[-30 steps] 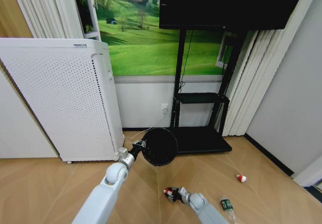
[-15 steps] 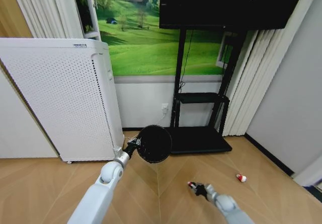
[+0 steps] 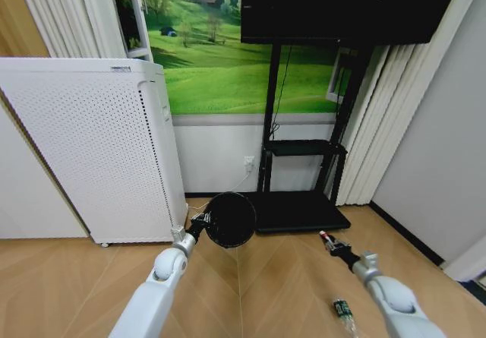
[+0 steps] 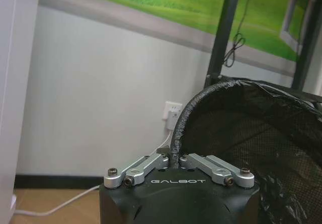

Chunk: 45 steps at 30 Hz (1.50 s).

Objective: Pick up the trash bin and place the garbage on the floor into it.

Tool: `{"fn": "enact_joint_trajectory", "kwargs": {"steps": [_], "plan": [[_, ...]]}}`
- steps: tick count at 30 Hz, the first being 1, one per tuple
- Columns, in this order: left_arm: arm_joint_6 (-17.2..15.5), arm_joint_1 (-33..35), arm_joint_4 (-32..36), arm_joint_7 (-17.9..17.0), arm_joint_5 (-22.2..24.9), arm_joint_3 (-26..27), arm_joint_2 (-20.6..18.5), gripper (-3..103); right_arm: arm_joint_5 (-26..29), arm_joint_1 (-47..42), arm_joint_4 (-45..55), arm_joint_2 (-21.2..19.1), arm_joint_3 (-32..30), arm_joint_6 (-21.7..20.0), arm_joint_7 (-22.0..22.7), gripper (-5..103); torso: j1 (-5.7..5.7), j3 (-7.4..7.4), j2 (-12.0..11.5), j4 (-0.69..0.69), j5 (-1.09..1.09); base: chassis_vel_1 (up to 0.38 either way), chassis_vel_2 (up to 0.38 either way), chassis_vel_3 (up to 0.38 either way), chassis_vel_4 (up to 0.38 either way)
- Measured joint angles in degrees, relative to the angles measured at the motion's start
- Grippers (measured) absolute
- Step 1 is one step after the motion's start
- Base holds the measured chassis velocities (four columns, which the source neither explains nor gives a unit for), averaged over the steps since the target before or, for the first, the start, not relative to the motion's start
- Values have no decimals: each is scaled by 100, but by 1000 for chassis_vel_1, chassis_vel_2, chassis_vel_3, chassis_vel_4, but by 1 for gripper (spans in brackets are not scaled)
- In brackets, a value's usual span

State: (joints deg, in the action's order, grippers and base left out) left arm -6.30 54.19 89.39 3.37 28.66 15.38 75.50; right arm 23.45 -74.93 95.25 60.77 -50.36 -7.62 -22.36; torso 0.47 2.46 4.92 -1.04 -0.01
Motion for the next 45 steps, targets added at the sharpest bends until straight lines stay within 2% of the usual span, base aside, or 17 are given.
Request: {"fn": "enact_joint_trajectory", "kwargs": {"steps": [2,3,6,11,13,19,26,32,33,35,36,37,39,40,43,44,45], "plan": [[-55,-104,-227,-256,300,-182,143,4,339,-350,755,39,-82,-139,77,20,0,-1,0,3,0,0,0,0,0],[-55,-104,-227,-256,300,-182,143,4,339,-350,755,39,-82,-139,77,20,0,-1,0,3,0,0,0,0,0],[-184,-325,-475,-783,954,-689,410,4,400,-577,1383,235,139,-367,331,20,0,0,0,0,1,0,0,0,0],[-217,-541,-725,-1113,1148,-1137,694,4,263,-543,1588,403,467,-479,428,20,0,0,0,0,3,0,0,0,0],[-220,-618,-852,-1393,1201,-1423,888,4,201,-449,1648,403,647,-540,435,20,0,0,0,2,2,0,0,0,0],[-217,-647,-1127,-1501,1037,-1726,1099,4,235,-331,1774,288,800,-622,415,20,0,0,0,2,2,0,0,0,0],[-216,-668,-1243,-1501,961,-1806,1166,4,243,-310,1826,240,890,-636,386,20,0,1,0,2,1,0,0,0,0],[-228,-770,-1314,-1727,913,-2069,1240,4,37,-204,1780,188,1351,-657,246,20,0,0,0,1,1,0,0,0,0],[-242,-807,-1313,-1816,916,-2137,1258,4,-179,-118,1658,210,1613,-637,224,20,0,1,0,1,1,0,0,0,0],[-249,-822,-1314,-1869,917,-2174,1277,4,-329,-2,1528,278,1811,-650,314,24,0,0,0,2,2,0,0,0,0],[-260,-830,-1316,-1938,912,-2206,1287,4,-388,184,1353,361,1998,-680,494,28,0,0,-1,2,1,0,0,0,0],[-288,-829,-1316,-2032,905,-2226,1289,4,-451,341,1205,401,2082,-649,589,28,0,1,0,3,1,0,0,0,0],[-316,-816,-1315,-2106,883,-2230,1283,4,-463,441,1112,382,2090,-597,620,40,0,1,0,3,0,0,0,0,0],[-316,-816,-1315,-2106,883,-2230,1283,4,-463,441,1112,382,2090,-597,620,40,0,1,0,3,0,0,0,0,0],[-343,-803,-1315,-2200,733,-2219,1256,4,-393,476,1073,290,2028,-534,608,56,0,0,0,2,1,0,0,0,0],[-343,-803,-1315,-2200,733,-2219,1256,4,-393,476,1073,290,2028,-534,608,56,0,0,0,2,1,0,0,0,0],[-353,-803,-1322,-2227,615,-2218,1251,4,-358,454,1080,272,1989,-521,605,61,0,1,-1,2,1,0,0,0,0]]}}
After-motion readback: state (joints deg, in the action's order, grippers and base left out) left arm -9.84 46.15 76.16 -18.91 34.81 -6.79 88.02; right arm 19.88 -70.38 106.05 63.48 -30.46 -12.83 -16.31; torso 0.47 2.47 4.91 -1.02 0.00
